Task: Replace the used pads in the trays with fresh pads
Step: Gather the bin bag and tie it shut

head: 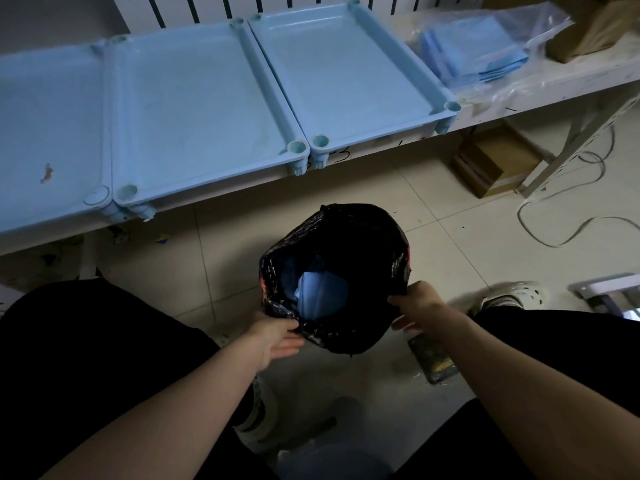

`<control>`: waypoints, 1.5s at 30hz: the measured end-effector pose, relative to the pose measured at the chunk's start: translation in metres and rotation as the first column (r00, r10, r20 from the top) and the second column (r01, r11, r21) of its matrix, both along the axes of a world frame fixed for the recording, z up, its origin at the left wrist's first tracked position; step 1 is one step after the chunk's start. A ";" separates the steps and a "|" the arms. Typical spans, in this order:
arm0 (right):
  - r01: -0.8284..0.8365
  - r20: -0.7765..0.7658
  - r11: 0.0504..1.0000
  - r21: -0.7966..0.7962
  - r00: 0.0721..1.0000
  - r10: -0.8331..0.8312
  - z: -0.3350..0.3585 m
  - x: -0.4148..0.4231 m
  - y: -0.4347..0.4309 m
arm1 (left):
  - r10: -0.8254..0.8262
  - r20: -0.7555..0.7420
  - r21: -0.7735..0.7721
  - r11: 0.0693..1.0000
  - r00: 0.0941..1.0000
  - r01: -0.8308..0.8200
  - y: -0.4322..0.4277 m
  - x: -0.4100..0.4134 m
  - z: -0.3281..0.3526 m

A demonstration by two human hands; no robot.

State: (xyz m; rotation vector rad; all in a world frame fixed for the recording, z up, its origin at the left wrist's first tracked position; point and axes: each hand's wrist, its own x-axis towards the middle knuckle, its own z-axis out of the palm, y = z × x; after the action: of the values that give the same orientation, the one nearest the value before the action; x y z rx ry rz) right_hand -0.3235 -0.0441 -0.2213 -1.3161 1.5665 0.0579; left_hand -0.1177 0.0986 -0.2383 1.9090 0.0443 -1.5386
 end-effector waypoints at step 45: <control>0.172 0.345 0.908 -0.382 0.938 -0.032 0.087 0.054 -0.037 | 0.064 0.507 -0.495 0.838 0.859 0.230 -0.057 0.064 0.094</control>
State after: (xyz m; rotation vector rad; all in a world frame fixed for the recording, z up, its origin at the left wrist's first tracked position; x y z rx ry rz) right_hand -0.2698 -0.0814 -0.1341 -1.4666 1.3934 -0.5623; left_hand -0.0539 0.0418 -0.1443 1.7832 -0.6582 -0.9042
